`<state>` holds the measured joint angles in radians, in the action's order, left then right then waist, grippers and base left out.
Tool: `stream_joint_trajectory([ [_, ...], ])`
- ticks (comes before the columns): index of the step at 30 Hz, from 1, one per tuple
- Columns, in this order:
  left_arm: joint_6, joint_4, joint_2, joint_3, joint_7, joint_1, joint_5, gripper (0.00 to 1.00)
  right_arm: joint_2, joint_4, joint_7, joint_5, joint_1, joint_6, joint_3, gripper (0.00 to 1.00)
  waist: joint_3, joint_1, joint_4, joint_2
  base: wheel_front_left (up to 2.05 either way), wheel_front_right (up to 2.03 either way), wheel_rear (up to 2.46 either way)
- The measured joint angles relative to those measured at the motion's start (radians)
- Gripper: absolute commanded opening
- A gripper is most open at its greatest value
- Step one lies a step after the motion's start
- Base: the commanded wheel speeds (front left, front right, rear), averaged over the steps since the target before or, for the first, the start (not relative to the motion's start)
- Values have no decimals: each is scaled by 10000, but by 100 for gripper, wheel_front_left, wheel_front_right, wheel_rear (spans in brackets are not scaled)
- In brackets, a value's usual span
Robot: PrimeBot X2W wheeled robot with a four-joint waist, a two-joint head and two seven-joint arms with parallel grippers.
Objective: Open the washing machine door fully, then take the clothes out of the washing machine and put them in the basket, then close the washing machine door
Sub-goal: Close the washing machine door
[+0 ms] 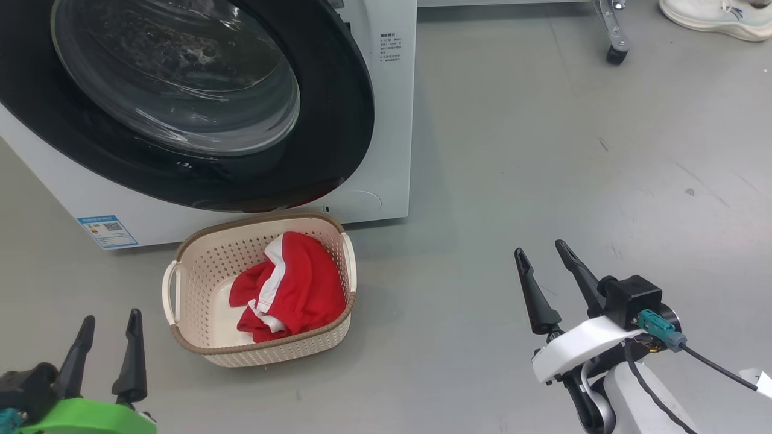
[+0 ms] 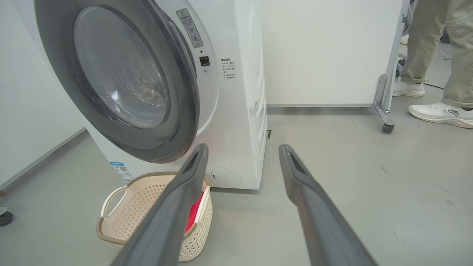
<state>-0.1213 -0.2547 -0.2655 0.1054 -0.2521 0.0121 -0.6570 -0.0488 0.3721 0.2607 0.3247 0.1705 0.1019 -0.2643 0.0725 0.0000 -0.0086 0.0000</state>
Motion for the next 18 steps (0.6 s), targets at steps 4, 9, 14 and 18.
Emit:
stream_joint_trajectory([
  [4, -31, -324, -188, 240, -2, 85, 968, 100, 2, -15, 0, 0, -62, -2, 4, 100, -19, 0, -9, 0, 0, 0, 0],
  [9, 180, -476, -10, 125, -4, 103, 1475, 100, 2, -23, 0, 0, -128, -2, 13, 100, -36, 0, -11, 0, 0, 0, 0],
  [14, 740, -401, 385, -464, -2, 102, 1956, 100, 2, -52, 0, 0, -152, -8, 36, 100, -42, 0, -13, 0, 0, 0, 0],
  [18, 1085, -44, 780, -997, 0, 95, 2263, 100, 2, -77, 0, 0, -154, -50, 50, 100, -33, 0, -9, 0, 0, 0, 0],
])
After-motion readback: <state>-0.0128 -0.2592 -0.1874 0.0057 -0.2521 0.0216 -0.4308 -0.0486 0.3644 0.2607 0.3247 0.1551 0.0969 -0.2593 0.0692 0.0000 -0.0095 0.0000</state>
